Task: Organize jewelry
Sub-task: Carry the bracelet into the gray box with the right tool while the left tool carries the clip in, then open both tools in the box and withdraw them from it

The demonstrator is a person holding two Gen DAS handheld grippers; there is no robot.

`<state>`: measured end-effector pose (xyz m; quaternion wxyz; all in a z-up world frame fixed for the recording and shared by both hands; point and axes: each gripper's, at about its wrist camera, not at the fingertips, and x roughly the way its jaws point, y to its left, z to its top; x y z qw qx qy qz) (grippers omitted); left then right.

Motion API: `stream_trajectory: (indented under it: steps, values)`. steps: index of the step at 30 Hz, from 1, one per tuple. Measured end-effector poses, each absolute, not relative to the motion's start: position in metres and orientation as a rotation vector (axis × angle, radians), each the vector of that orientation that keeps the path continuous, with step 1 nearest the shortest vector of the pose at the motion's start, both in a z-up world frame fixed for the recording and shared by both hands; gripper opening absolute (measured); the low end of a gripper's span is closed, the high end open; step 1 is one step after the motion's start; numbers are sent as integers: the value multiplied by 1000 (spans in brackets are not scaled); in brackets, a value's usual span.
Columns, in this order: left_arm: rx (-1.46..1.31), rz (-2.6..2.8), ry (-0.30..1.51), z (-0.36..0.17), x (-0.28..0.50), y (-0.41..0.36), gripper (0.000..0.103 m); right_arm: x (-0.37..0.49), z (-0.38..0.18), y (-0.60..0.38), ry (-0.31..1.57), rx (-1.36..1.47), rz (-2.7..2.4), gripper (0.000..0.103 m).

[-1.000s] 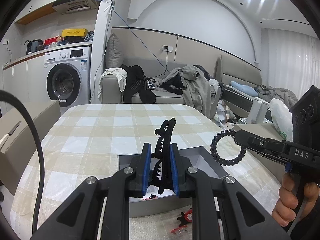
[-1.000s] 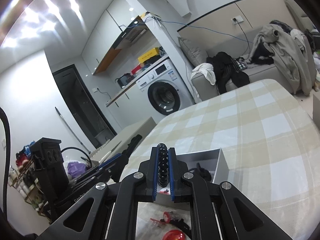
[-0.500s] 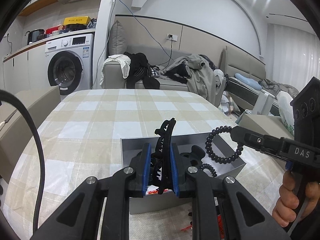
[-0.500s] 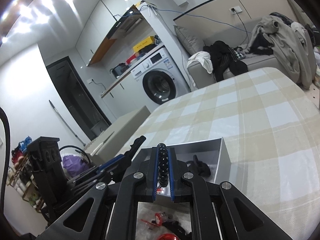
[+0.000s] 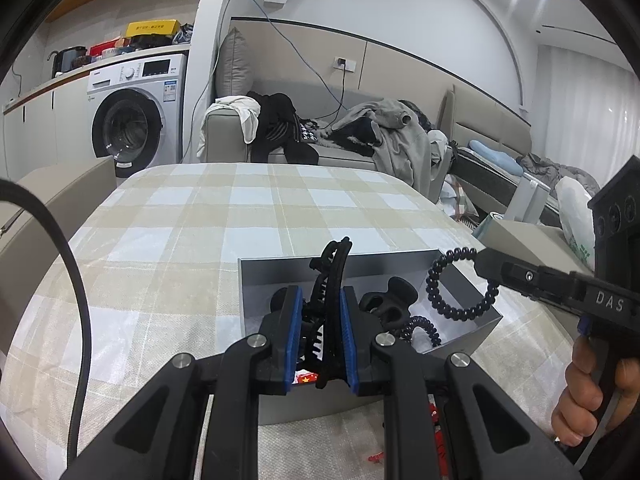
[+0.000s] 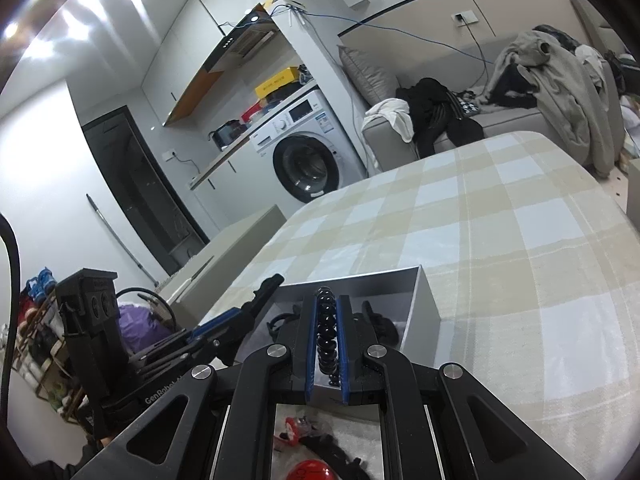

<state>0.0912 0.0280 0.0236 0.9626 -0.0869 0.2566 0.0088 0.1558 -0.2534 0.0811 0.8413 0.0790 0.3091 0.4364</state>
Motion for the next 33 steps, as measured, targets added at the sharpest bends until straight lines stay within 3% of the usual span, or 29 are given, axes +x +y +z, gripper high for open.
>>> stream_trajectory:
  steps: [14, 18, 22, 24, 26, 29, 30, 33]
  values:
    - [-159, -34, 543, 20, 93, 23, 16, 156, 70, -234, 693, 119, 922, 12]
    - [-182, -41, 550, 19, 93, 25, 53, 158, 70, -240, 691, 118, 907, 18]
    - [-185, -34, 563, 19, 90, 24, 67, 152, 77, -247, 660, 92, 894, 35]
    - [-190, -34, 561, 21, 87, 23, 78, 148, 80, -251, 645, 82, 889, 51]
    - [-188, -35, 562, 23, 83, 21, 85, 141, 85, -257, 624, 67, 890, 78]
    - [-181, -30, 542, 27, 74, 17, 94, 130, 90, -265, 590, 36, 892, 101]
    - [-184, -33, 534, 28, 70, 16, 101, 127, 90, -265, 586, 30, 889, 103]
    - [-185, -38, 504, 29, 59, 15, 102, 119, 85, -269, 597, -10, 871, 103]
